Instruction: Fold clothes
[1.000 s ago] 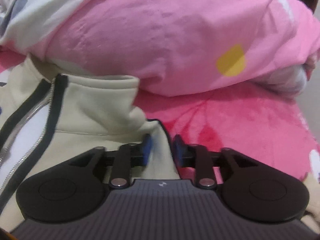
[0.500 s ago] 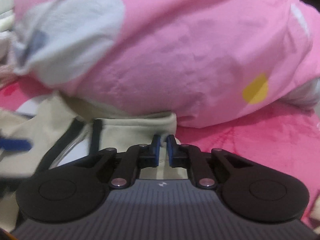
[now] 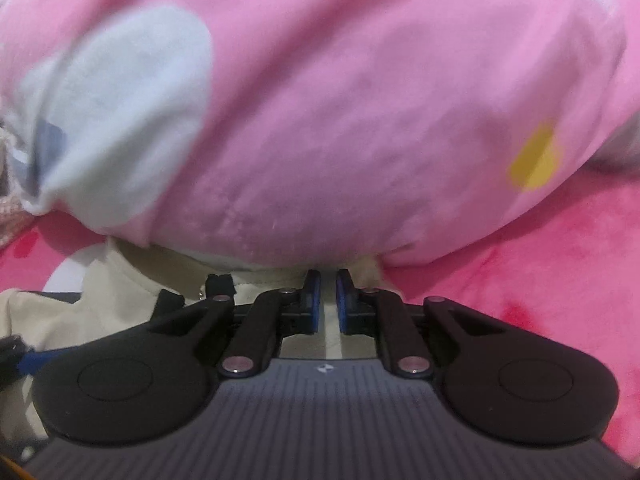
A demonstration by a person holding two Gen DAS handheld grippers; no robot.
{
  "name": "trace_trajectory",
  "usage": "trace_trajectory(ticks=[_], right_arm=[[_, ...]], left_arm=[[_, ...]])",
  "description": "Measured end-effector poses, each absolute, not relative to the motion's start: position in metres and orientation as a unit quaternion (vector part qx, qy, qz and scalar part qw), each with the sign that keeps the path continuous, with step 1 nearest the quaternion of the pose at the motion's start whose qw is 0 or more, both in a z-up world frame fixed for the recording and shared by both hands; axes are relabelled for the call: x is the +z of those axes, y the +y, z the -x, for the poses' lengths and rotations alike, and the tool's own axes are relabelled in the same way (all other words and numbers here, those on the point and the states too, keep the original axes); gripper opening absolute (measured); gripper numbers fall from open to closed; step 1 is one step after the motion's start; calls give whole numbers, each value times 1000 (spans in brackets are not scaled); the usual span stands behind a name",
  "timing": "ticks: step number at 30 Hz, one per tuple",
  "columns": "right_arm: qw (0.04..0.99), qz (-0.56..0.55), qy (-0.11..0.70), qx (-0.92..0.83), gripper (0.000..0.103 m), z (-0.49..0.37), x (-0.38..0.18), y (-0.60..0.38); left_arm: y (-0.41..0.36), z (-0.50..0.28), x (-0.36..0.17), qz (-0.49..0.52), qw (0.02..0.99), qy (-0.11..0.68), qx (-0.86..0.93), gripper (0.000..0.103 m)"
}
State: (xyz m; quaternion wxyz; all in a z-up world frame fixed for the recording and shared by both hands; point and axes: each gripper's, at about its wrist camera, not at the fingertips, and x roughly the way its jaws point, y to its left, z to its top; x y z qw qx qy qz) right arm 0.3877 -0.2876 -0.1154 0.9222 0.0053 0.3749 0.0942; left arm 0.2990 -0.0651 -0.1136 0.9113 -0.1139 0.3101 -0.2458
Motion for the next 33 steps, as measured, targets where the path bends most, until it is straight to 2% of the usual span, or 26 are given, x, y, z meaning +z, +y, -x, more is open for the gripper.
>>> trace_trajectory(ticks=[4,10,14,18,21,25,28,33], right_arm=[[928,-31,356,102,7,-386,-122,-293],[943,-103,309,72,8,-340,-72,-350],[942,-94,319,54,8,-321,-69,-375],[925,-92,364,63,8,-331,-100,-379],[920,-44,388,44,12,-338,-122,-367],[936,-60,346,21,14,-306,-83,-380],[945,-32,325,26,14,-263,-55,-390],[937,-23,343,63,14,-217,-59,-387]], left_arm=[[-64,-299,-113,119,910,309,-248,84],[-64,-299,-114,120,910,309,-248,84],[-64,-300,-114,120,910,310,-249,85],[-63,-300,-114,122,909,309,-249,85],[-62,-301,-114,127,908,309,-251,86],[-61,-301,-115,132,907,310,-254,87],[-60,-298,-110,130,910,303,-250,88],[-59,-292,-100,126,916,292,-243,88]])
